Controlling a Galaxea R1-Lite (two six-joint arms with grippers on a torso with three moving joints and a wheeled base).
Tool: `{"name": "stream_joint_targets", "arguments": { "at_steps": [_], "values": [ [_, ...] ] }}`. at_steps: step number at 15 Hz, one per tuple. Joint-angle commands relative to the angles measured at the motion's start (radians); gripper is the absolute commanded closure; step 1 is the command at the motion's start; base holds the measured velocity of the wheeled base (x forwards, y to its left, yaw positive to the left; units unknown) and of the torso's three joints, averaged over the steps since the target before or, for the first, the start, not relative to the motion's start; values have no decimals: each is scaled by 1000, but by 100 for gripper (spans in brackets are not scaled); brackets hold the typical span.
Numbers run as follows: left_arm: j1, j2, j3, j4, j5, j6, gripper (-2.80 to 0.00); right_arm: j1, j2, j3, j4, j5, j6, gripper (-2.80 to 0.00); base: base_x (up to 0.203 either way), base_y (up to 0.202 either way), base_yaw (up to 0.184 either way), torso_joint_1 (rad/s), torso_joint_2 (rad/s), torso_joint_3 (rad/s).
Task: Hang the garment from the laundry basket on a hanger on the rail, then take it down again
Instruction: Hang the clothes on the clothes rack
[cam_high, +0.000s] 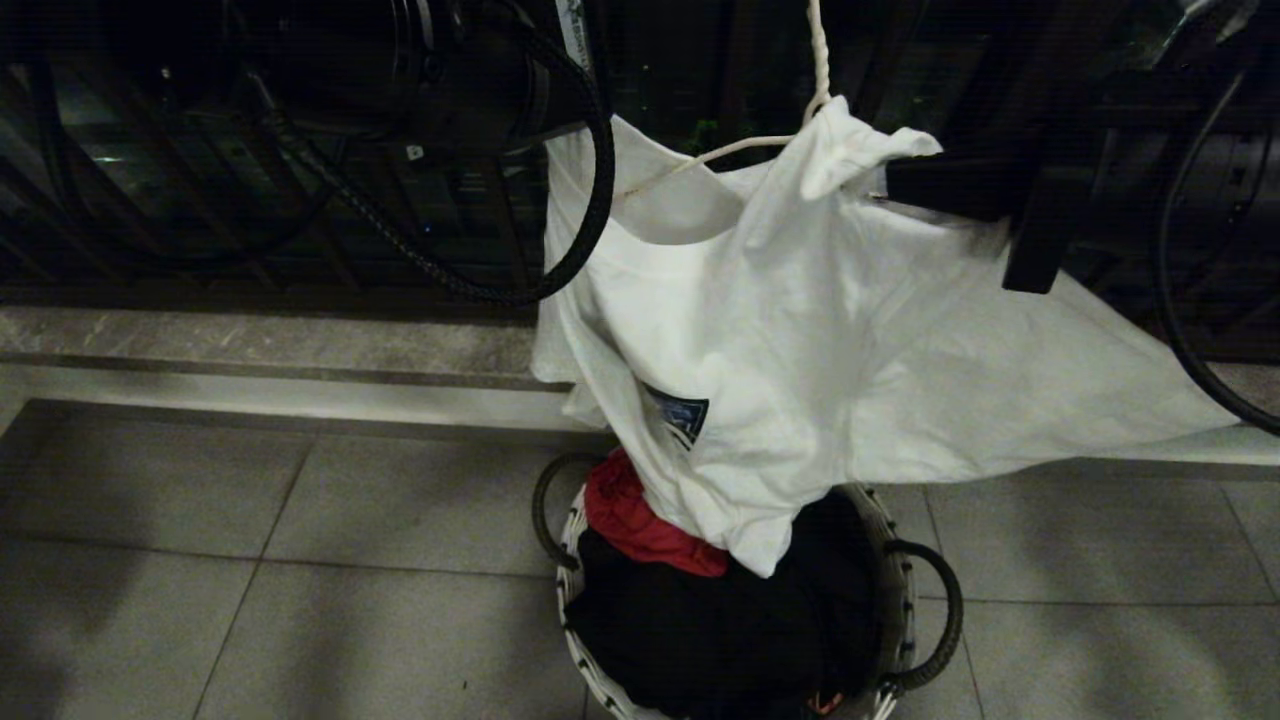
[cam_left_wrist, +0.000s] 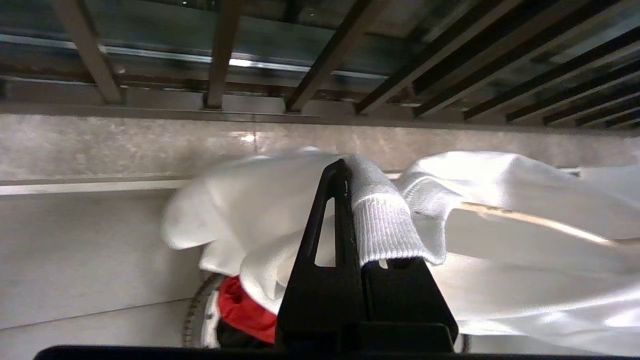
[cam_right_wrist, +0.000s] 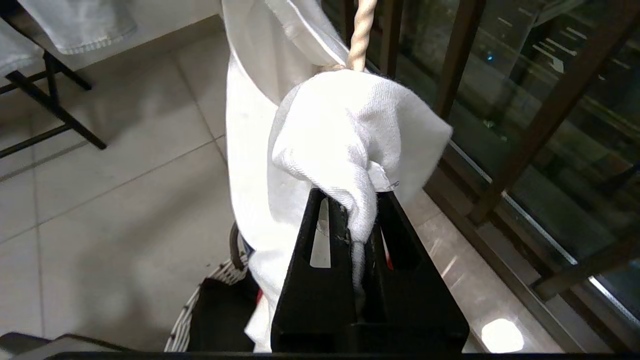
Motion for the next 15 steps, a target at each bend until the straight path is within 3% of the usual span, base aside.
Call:
{"name": "stream_joint_targets", "arguments": {
  "at_steps": [1, 5, 8, 15],
  "values": [
    [-3, 7, 2, -18, 1, -22, 0, 22, 28, 1, -6, -10, -2, 0, 0, 0, 0, 0, 0, 0],
    [-23, 22, 2, -39, -1, -32, 0, 86, 58, 2, -37, -55, -1, 0, 0, 0, 0, 0, 0, 0],
    [-41, 27, 2, -65, -1, -33, 0, 109, 54, 22, -53, -53, 44, 0, 0, 0, 0, 0, 0, 0],
    [-70, 25, 8, -65, -1, -57, 0, 111, 49, 148, -313, -38, 202, 0, 0, 0, 0, 0, 0, 0]
  ]
}}
